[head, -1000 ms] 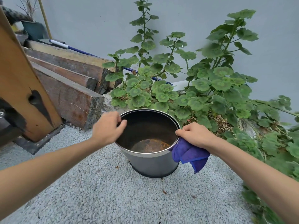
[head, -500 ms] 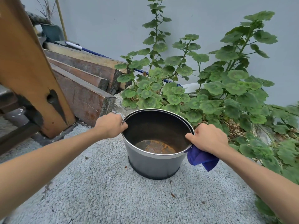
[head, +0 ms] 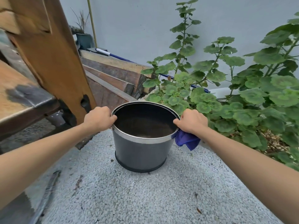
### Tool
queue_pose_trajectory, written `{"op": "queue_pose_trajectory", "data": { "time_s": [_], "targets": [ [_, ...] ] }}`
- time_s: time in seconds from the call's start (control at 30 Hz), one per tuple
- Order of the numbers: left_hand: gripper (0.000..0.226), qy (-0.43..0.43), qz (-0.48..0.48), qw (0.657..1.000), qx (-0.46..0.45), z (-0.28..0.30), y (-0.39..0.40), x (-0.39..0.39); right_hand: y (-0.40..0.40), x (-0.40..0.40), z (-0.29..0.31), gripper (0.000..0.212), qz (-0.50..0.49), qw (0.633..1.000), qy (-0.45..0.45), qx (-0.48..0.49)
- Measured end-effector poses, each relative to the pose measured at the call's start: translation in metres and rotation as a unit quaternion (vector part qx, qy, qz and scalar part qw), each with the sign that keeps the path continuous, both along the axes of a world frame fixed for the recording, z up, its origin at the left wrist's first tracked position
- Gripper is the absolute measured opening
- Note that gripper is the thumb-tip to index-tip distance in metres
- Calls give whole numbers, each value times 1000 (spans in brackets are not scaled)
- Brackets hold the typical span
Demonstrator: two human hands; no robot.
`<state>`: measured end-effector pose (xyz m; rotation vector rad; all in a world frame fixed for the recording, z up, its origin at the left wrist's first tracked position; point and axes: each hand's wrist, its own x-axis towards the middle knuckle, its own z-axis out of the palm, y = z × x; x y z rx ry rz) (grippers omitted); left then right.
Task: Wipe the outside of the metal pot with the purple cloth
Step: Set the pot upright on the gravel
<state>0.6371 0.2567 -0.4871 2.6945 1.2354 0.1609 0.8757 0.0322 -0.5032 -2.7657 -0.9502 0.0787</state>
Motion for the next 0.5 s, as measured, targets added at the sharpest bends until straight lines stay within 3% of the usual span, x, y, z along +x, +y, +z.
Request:
{"op": "queue_pose_trajectory", "data": {
  "time_s": [0.3, 0.4, 0.5],
  "targets": [
    [43, -18, 81, 994, -74, -49, 22, 0, 37, 3, -32, 36, -3, 1000, 2, -5],
    [50, 24, 81, 990, -111, -49, 28, 1, 35, 7, -30, 40, -8, 998, 59, -17],
    [72, 59, 129, 973, -183, -42, 26, -1, 20, 10, -16, 49, -20, 989, 148, -12]
  ]
}}
